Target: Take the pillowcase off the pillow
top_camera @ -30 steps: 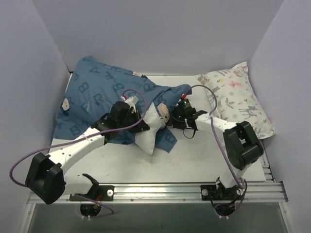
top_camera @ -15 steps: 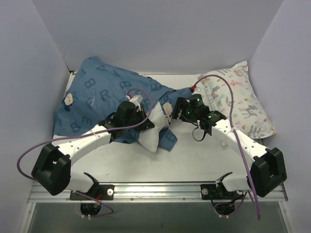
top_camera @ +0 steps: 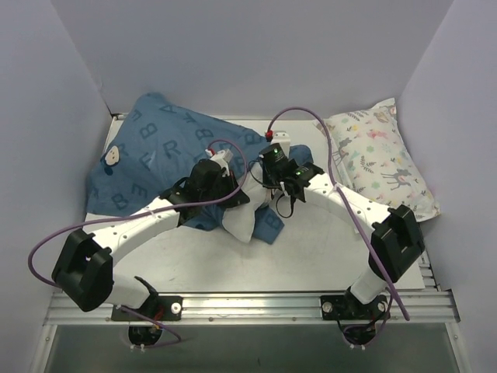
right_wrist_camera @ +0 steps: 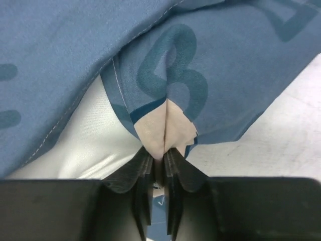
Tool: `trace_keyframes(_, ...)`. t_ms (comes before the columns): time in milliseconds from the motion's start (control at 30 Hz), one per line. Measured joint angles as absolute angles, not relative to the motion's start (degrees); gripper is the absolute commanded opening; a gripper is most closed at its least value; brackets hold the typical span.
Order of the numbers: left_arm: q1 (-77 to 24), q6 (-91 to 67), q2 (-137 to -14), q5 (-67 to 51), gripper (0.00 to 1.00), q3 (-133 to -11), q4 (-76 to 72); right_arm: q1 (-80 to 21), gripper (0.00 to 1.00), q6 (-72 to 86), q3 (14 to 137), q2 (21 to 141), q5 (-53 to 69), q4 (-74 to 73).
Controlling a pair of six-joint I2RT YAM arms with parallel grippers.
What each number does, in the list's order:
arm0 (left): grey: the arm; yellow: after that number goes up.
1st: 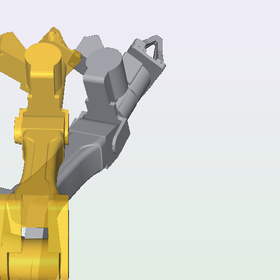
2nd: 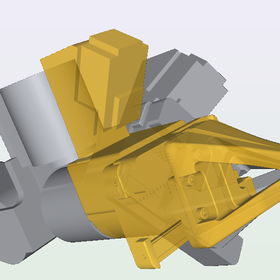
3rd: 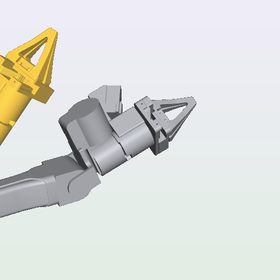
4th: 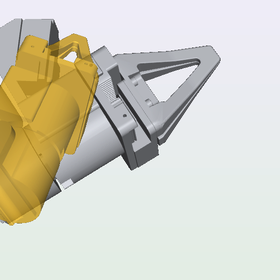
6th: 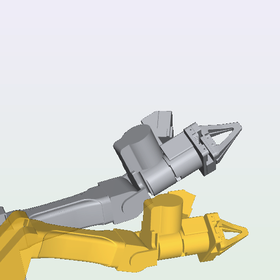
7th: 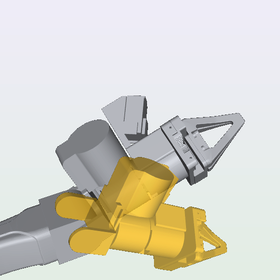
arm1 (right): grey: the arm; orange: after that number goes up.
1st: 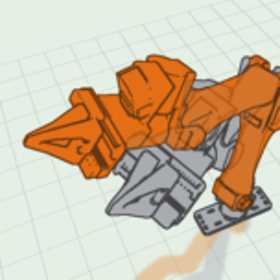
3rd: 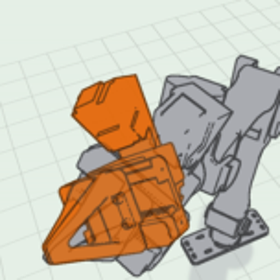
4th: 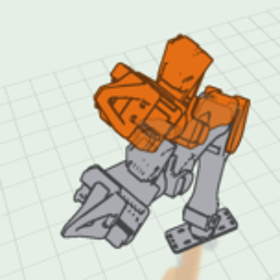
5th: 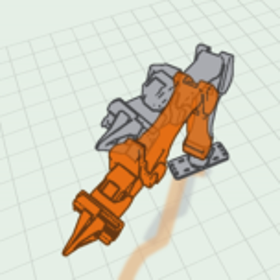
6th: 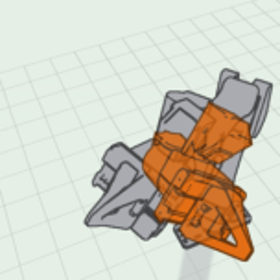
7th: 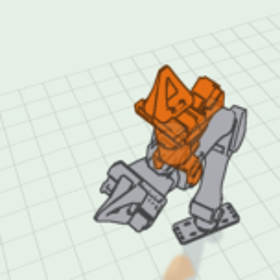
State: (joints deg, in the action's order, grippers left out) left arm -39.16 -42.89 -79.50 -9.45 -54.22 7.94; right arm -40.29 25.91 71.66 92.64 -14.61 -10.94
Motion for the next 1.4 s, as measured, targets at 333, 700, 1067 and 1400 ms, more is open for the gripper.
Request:
trace_keyframes(333,-39.4,-39.4,-70.4,-9.9,0.0,-55.4,18.5,-25.7,0.0,25.6,74.5,96.9,-21.0,-16.0)
trace_keyframes(700,-40.4,-39.2,-59.1,-11.6,0.0,-55.4,23.4,-17.6,0.12,28.7,79.9,108.8,-4.3,-17.6)
trace_keyframes(1067,-40.1,-41.5,-58.5,-12.1,0.0,-54.1,20.6,-9.4,0.68,35.7,78.2,108.0,28.3,-3.7)
trace_keyframes(1400,-43.2,-46.1,-67.1,-10.2,0.0,-52.5,10.5,-4.2,0.82,40.7,72.2,86.5,25.8,-5.9)
